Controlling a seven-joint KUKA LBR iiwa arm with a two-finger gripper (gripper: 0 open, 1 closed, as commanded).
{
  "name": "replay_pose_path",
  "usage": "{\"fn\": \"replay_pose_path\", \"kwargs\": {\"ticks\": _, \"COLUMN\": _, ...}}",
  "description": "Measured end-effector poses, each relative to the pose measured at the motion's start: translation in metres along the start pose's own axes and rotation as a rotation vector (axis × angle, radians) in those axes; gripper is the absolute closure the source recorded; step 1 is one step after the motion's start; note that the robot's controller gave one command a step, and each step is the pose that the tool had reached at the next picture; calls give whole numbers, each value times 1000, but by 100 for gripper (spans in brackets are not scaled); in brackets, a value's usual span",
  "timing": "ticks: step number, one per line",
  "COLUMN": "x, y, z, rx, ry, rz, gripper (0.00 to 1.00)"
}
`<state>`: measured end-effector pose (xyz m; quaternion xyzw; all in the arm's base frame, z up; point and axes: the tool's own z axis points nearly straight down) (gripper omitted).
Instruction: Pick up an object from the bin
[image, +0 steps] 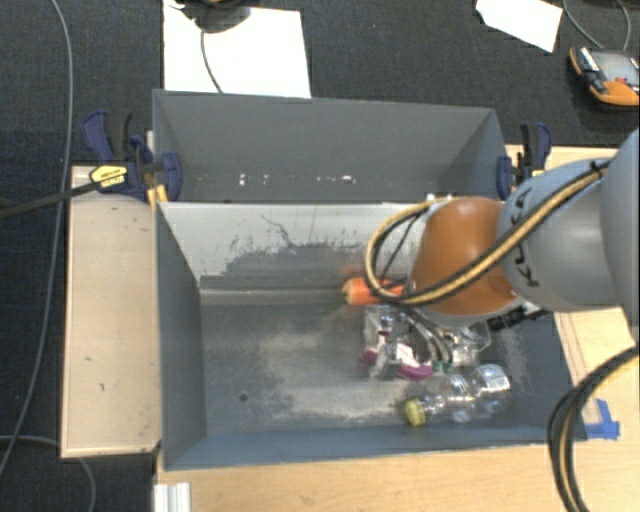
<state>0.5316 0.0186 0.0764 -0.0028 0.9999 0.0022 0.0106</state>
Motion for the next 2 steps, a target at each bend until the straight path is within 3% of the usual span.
{"fn": "replay_pose_path", "kwargs": {"ticks": 1, "x": 3, "y": 0, "z": -21, "rx": 1, "ry": 10, "rz": 2, "gripper": 100}}
{"fn": "replay_pose_path", "kwargs": {"ticks": 2, "x": 1, "y": 0, "z": -59, "rx": 0, "ry": 7, "rz": 4, "gripper": 100}}
